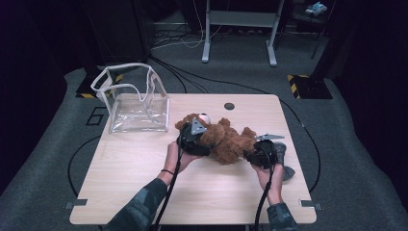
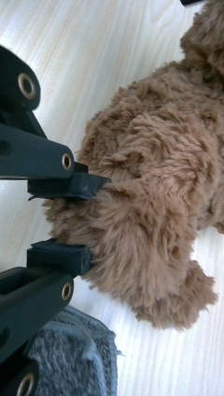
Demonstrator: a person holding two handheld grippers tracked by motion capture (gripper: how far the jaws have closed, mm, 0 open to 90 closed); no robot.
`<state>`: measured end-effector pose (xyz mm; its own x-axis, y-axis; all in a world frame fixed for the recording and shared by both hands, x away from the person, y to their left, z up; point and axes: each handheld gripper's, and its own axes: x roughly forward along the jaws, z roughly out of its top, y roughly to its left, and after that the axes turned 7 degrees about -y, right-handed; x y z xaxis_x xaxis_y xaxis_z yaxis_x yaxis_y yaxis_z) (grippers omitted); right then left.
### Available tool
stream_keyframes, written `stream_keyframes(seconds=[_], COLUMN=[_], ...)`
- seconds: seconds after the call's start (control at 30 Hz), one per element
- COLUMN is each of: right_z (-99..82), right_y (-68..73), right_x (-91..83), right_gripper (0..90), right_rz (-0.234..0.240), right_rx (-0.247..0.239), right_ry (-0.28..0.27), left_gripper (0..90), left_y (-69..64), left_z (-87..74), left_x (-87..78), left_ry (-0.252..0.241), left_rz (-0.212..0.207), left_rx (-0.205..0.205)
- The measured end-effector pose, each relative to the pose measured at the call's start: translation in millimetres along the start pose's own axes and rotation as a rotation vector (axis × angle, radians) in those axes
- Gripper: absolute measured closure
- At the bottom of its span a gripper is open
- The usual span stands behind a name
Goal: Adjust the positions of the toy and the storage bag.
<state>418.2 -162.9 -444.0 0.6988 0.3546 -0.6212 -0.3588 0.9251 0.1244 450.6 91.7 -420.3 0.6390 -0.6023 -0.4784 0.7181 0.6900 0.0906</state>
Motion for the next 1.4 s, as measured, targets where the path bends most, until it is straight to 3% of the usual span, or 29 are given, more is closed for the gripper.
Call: stream_keyframes(seconds=[0.13, 0.3, 0.43, 0.57, 0.7, 0.73, 0.87, 1.0, 1.13, 1.2, 1.27, 1.4], right_z=[-3.1, -6.4, -6.6, -2.5, 5.9, 8.3, 14.7, 15.0, 12.9, 12.3, 11.8, 12.7], right_y=[3.0, 3.8, 0.1, -6.7, -9.6, -10.0, -7.0, -4.2, 2.1, 0.0, -5.5, -19.0], right_x=[1.1, 1.8, -0.3, -7.8, -21.4, -23.6, -30.4, -32.5, -39.5, -44.3, -47.7, -42.5], right_gripper=[71.9, 71.6, 64.5, 52.7, 40.5, 37.7, 32.6, 30.2, 27.5, 26.8, 25.8, 22.4], right_rz=[0.009, 0.032, 0.051, 0.081, 0.110, 0.111, 0.125, 0.181, 0.220, 0.216, 0.211, 0.139], right_rx=[0.006, 0.003, 0.011, 0.003, 0.008, -0.009, -0.010, -0.013, -0.040, -0.045, -0.017, 0.001], right_ry=[0.022, 0.045, 0.051, 0.044, 0.015, 0.002, -0.008, -0.007, -0.004, -0.017, -0.029, -0.021], left_gripper=[25.4, 61.8, 72.6, 75.2, 75.8, 75.9, 75.9, 75.9, 75.8, 75.8, 75.8, 75.8], left_y=[-6.2, -3.8, 1.1, 7.6, 9.2, 9.3, 10.3, 13.7, 12.8, 13.7, 14.7, 15.8], left_z=[7.1, 1.9, -11.4, -26.4, -37.4, -39.7, -48.2, -52.2, -51.9, -53.1, -54.8, -59.6], left_x=[7.7, 10.9, 7.0, 2.3, -2.2, -3.2, -5.9, -4.9, -0.9, 0.3, 0.0, -1.2], left_ry=[0.004, 0.000, 0.001, -0.002, 0.002, 0.000, 0.004, 0.021, 0.042, 0.041, 0.046, 0.052], left_rz=[0.013, -0.001, -0.007, -0.025, -0.042, -0.050, -0.056, -0.057, -0.047, -0.049, -0.051, -0.061], left_rx=[0.017, 0.032, 0.011, -0.031, -0.033, -0.030, -0.044, -0.053, -0.028, -0.030, -0.025, -0.023])
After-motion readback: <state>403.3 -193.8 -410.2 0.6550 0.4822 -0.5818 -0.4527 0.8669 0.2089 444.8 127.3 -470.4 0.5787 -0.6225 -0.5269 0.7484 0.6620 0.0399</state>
